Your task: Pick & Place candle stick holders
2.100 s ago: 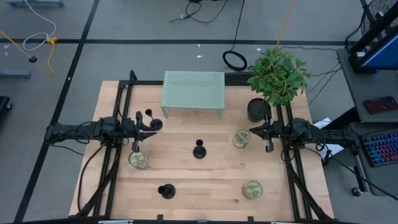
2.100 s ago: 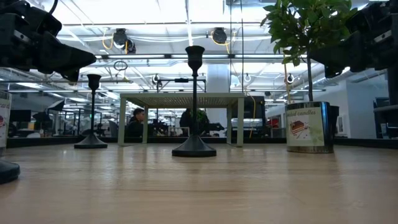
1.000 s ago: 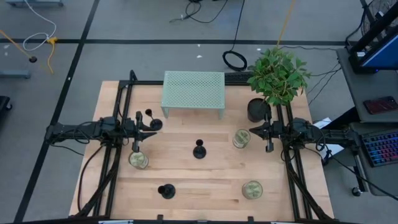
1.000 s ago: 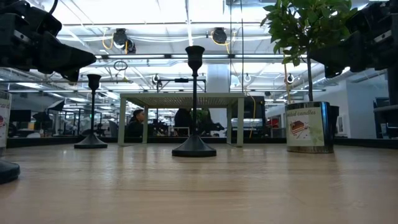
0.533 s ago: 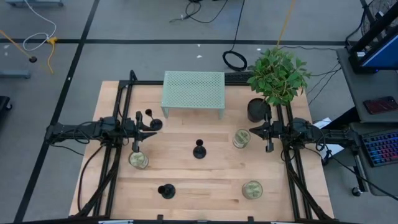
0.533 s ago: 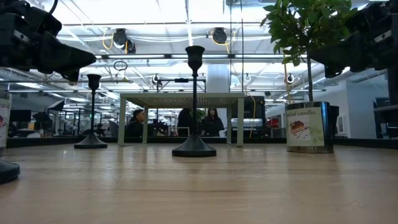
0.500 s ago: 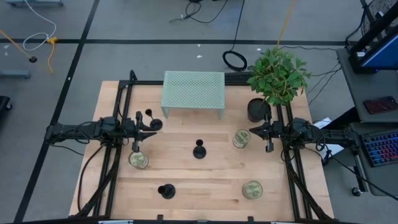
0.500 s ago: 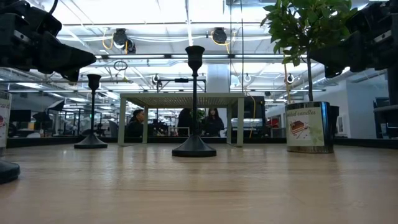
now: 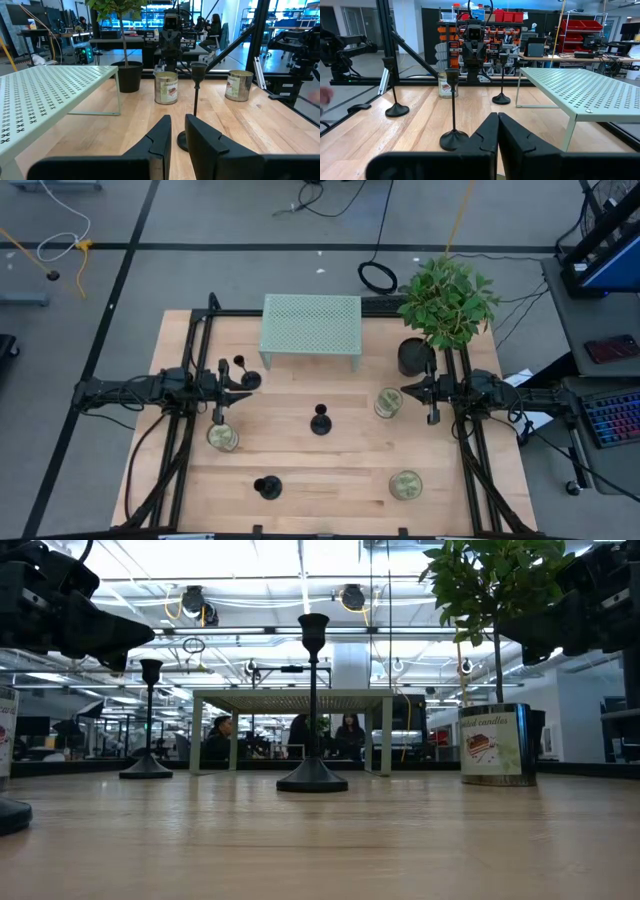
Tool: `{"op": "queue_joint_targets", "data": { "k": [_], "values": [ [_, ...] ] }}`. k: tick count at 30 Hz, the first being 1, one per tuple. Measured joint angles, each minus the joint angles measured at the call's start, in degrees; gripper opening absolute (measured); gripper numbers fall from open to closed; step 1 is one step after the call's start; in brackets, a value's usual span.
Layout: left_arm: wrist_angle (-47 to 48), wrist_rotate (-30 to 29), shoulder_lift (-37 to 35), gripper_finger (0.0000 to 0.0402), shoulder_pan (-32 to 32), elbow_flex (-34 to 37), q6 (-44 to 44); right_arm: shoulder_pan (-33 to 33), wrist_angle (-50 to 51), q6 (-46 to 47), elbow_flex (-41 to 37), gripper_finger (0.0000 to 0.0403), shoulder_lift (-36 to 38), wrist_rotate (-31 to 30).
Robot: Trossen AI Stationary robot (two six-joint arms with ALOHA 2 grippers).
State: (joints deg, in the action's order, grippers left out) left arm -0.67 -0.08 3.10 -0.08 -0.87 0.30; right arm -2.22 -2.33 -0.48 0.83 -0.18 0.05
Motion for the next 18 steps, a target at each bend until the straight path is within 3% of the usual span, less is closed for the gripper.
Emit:
{"op": "queue_joint_targets", "data": {
  "k": [10, 18],
  "values": [
    [-10.9, -0.2, 0.0, 0.0063, 0.0, 0.2, 2.7, 0.0, -2.8, -9.1, 0.0, 0.0004, 0.0, -0.1],
    [-12.8, -0.2, 0.0, 0.0063, 0.0, 0.2, 2.9, 0.0, -5.8, -4.6, 0.0, 0.0004, -0.1, -0.1]
  ]
}}
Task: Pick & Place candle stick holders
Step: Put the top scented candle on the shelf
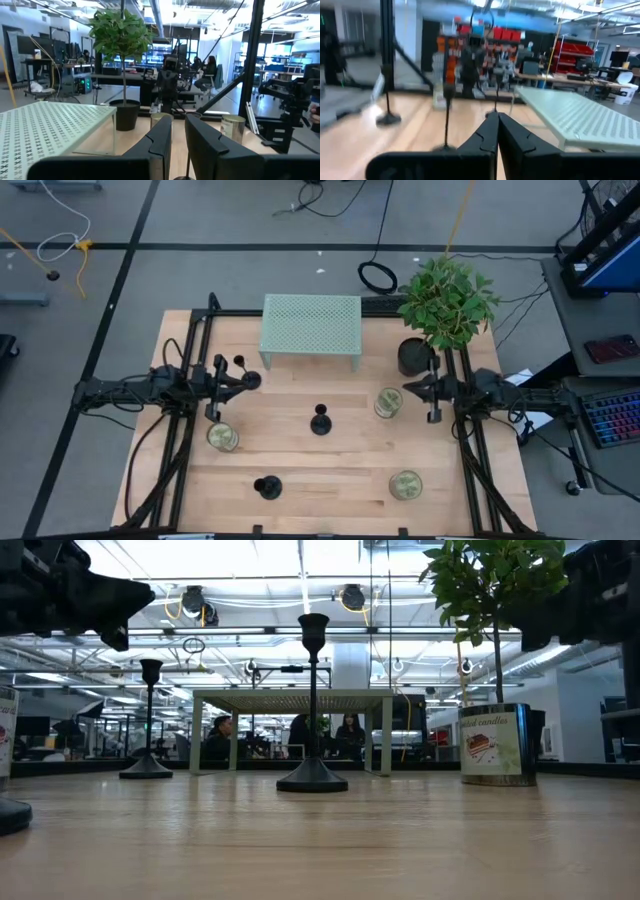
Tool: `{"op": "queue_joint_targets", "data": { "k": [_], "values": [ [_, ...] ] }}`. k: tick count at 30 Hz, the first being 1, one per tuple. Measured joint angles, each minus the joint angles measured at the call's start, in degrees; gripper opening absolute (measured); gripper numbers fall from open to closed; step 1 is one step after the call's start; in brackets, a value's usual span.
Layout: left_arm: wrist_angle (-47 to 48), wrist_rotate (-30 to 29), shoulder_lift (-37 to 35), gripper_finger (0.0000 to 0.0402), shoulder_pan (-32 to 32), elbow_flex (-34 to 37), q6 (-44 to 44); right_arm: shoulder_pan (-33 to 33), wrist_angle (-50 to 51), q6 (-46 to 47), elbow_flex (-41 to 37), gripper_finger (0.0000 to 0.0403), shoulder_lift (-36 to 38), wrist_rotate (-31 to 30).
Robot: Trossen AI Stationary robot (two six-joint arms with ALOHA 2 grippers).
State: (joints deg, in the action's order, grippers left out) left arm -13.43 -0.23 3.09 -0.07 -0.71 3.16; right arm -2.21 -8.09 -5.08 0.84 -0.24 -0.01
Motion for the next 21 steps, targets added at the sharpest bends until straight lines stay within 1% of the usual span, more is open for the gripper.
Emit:
{"op": "queue_joint_targets", "data": {
  "k": [3, 6, 9, 12, 17, 21],
  "values": [
    [-0.2, 0.0, 0.0, 0.0063, 0.0, 0.0, 0.0, 0.0, -3.6, 5.0, 0.0, 0.0004, -0.1, 0.0],
    [-0.1, 0.0, 0.0, 0.0063, 0.0, 0.0, -0.2, 0.0, -7.3, 6.4, 0.0, 0.0004, -0.1, 0.0],
    [0.0, 0.1, 0.0, 0.0063, 0.0, -0.1, -0.4, 0.0, -10.3, 3.2, 0.0, 0.0004, -0.1, -0.2],
    [-0.3, 0.1, 0.0, 0.0063, 0.0, -0.1, 0.0, 0.0, -12.5, -0.7, 0.0, 0.0004, -0.1, -1.9],
    [-0.6, -0.3, 0.0, 0.0063, 0.0, -0.1, 0.0, 0.0, -14.6, -2.1, 0.0, 0.0005, -0.2, -1.7],
    [-0.8, -0.3, 0.0, 0.0063, 0.0, -0.1, -0.7, 0.1, -14.5, -1.4, 0.0, 0.0023, -1.4, -1.2]
  ]
}}
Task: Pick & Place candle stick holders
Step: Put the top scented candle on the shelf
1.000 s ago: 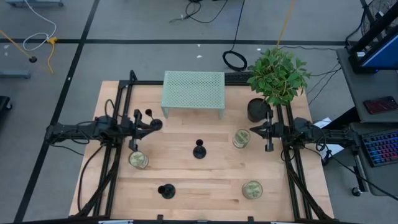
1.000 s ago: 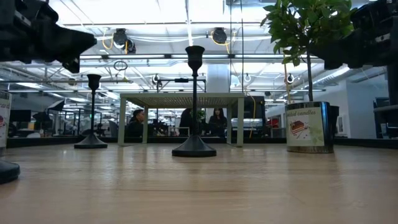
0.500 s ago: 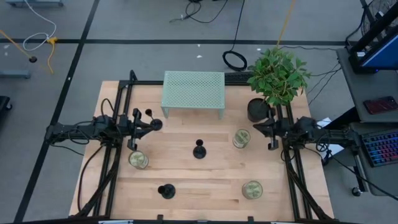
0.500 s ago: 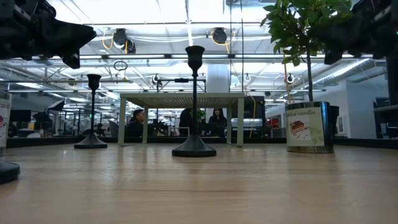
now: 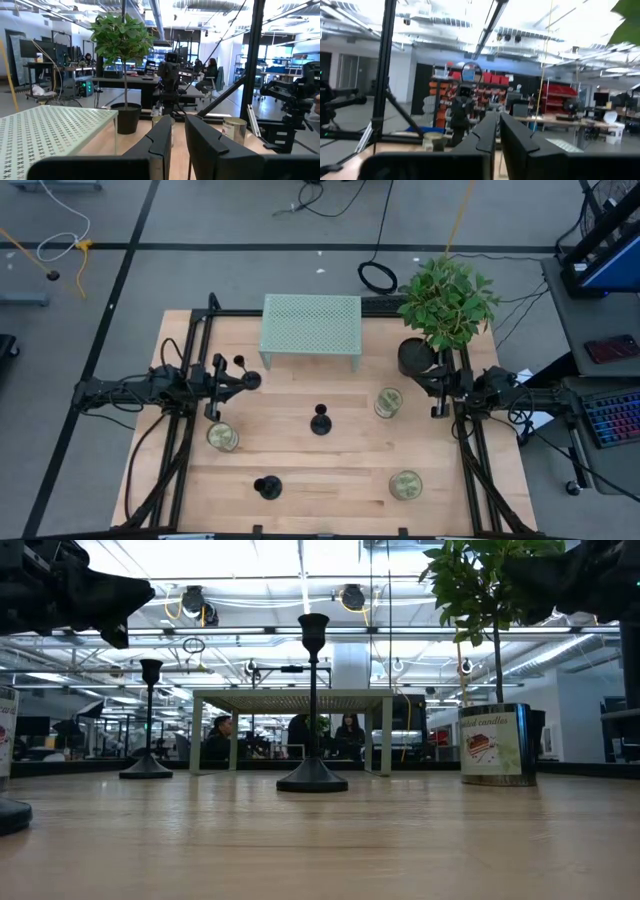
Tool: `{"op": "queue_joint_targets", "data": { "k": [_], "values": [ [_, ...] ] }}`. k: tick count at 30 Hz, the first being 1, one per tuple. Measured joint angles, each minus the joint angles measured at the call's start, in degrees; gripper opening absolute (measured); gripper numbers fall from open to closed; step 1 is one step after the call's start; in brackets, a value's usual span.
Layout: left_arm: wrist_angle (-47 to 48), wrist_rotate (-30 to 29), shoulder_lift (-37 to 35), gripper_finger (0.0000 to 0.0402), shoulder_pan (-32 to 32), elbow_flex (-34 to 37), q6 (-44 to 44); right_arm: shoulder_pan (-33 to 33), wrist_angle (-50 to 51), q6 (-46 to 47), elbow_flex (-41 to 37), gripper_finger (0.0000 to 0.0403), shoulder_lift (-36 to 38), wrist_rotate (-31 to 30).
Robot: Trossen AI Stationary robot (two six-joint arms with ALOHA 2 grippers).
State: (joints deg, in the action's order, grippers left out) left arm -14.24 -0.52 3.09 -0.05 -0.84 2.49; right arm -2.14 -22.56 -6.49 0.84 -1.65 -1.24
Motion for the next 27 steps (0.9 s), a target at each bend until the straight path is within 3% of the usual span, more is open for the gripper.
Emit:
{"op": "queue_joint_targets", "data": {
  "k": [6, 10, 14, 21, 27],
  "values": [
    [-3.8, 1.0, 0.0, 0.0063, 0.0, -0.3, 0.2, 1.6, -7.7, 5.5, 0.0, 0.0081, -8.2, 1.9],
    [-3.9, 2.5, 0.0, 0.0063, 0.0, -1.6, 1.3, 3.9, -17.4, 5.7, 0.0, 0.0125, -17.1, 7.2],
    [-1.2, 3.1, 0.2, 0.0068, 0.0, -4.0, 1.1, 6.2, -21.8, 5.8, 0.9, 0.0157, -26.8, 6.2],
    [9.7, 3.3, 5.8, 0.0129, 0.0, -11.9, -3.4, 8.1, -20.4, 6.9, 6.1, 0.0170, -41.1, 2.8],
    [10.8, 2.9, 12.0, 0.0173, 0.0, -15.5, -4.4, 9.4, -17.0, 9.6, 8.1, 0.0165, -45.8, 2.8]
  ]
}}
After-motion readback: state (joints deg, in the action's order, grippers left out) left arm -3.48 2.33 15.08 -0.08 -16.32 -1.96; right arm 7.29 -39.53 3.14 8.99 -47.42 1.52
